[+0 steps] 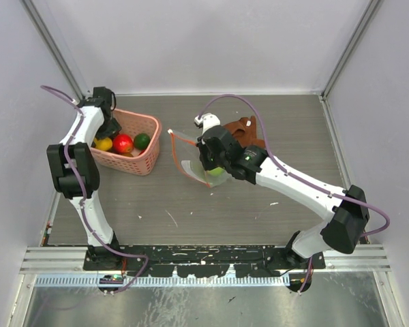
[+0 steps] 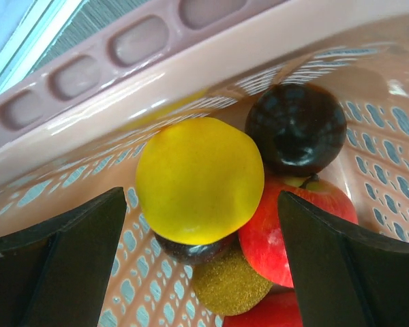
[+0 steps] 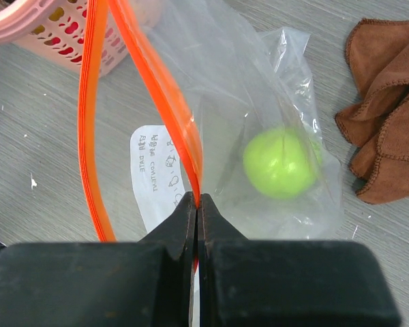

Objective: Place the food in the zip-top bag and seal the zipper
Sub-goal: Pick up the fake fruit from the bin.

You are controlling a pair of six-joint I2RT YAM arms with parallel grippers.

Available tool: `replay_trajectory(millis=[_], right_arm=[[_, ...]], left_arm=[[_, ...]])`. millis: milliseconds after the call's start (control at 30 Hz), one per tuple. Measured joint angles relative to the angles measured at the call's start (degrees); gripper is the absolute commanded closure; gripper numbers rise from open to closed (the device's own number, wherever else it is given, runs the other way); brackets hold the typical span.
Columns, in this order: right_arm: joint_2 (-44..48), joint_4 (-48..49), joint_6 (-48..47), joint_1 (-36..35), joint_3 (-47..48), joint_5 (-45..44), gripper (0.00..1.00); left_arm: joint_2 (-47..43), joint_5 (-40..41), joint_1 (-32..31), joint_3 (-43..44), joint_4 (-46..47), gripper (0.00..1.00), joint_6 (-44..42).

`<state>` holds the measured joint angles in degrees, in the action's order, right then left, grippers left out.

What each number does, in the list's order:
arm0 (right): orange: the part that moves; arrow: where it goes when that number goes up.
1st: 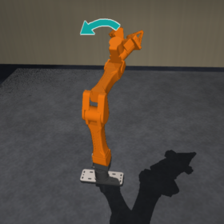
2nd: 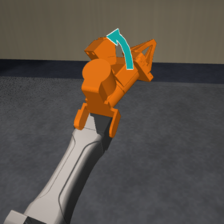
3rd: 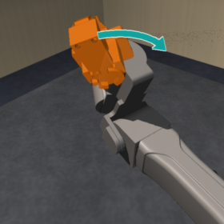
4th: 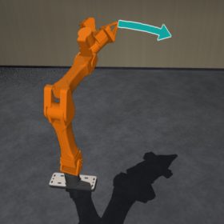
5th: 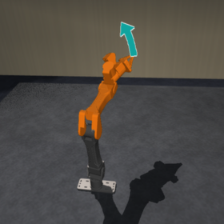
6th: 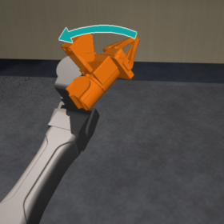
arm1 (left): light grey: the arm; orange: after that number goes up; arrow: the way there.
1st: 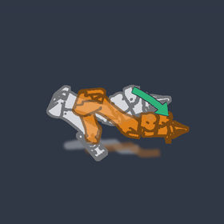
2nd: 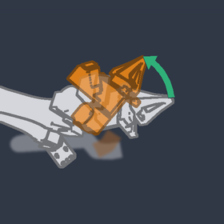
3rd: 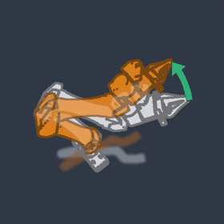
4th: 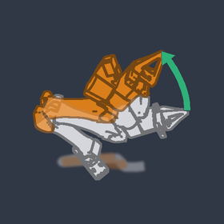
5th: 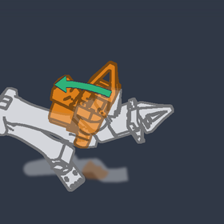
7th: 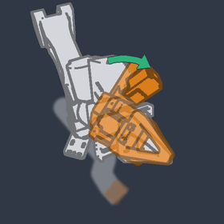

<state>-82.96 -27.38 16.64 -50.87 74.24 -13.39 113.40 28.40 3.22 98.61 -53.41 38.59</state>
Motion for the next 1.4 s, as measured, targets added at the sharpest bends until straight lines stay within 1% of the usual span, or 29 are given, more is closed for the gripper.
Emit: replay_trajectory(millis=[200, 300, 400, 467, 700, 800, 1100, 1300, 1400], right_arm=[[0.0, 0.1, 0.0, 0.3, -0.5, 0.1, 1.00], [0.0, 0.0, 0.0, 0.3, -0.7, 0.2, 1.00], [0.0, 0.1, 0.0, 0.4, -0.7, 0.2, 1.00], [0.0, 0.1, 0.0, 0.4, -0.8, 0.2, 1.00], [0.0, 0.2, 0.0, 0.4, -1.1, 0.3, 1.00], [0.0, 0.2, 0.0, 0.4, -1.2, 0.3, 1.00], [0.1, 0.2, 0.0, 0.4, -1.2, 0.2, 1.00], [0.1, 0.1, 0.0, 0.4, -1.2, -0.1, 1.00], [0.1, 0.1, 0.0, 0.4, -1.2, -0.2, 1.00]], left_arm=[[1.9, -1.3, 0.6, -1.4, 2.5, 0.08, 0.3], [2.2, -1.5, 0.6, -1.9, 2.9, 0.12, 0.2], [2.2, -1.6, 0.7, -2.4, 3.4, 0.25, -0.1], [2.2, -1.7, 0.7, -2.9, 4.1, 0.32, -0.7], [-0.3, -5.1, 0.7, -6.0, 7.7, 0.42, -2.8], [-2.1, -7.5, 0.9, -7.6, 8.8, 0.48, -3.8], [-11.3, -16.6, 0.9, -11.7, 9.3, 0.50, -5.7], [-18.5, -21.5, 0.9, -14.6, 10.2, 0.56, -6.6], [-21.9, -24.8, 0.9, -17.5, 11.3, 0.57, -6.6]])
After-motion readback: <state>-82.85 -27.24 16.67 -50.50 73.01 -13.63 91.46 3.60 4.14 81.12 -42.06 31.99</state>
